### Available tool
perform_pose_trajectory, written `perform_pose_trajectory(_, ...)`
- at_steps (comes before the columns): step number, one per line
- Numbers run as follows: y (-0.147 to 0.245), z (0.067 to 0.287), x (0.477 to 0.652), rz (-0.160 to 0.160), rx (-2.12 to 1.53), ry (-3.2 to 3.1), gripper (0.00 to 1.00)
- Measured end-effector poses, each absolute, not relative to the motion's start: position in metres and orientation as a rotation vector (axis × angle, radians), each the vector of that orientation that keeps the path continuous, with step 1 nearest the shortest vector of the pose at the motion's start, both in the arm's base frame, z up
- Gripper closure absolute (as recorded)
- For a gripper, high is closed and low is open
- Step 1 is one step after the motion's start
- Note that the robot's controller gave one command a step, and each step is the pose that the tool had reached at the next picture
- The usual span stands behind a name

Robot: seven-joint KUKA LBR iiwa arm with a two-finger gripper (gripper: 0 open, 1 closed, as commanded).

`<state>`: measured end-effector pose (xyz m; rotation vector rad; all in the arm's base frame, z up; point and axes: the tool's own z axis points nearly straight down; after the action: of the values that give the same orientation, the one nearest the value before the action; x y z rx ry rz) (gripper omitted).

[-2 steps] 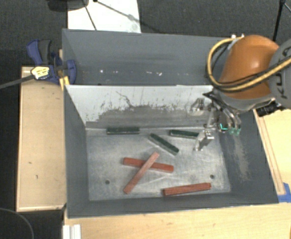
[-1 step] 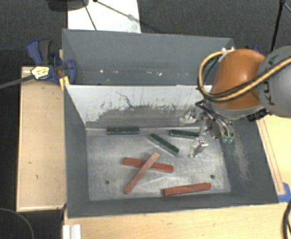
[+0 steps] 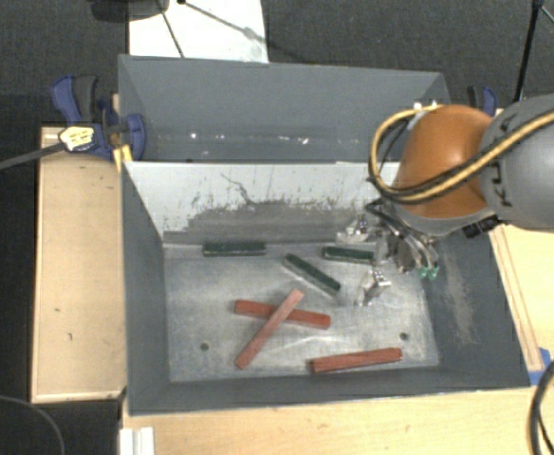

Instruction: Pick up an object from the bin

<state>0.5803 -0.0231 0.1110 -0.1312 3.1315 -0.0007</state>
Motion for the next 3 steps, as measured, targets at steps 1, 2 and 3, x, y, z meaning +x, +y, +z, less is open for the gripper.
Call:
perform_pose_trajectory(1, -0.014, 0.135, 0.565, 0.002, -0.23, 3.143, 0.0)
perform_pose_trajectory(2, 0.023, 0.078, 0.591, -0.003, -0.48, 3.094, 1.0)
perform_pose_trajectory(3, 0.024, 0.076, 0.587, 0.001, -0.484, 3.109, 0.0)
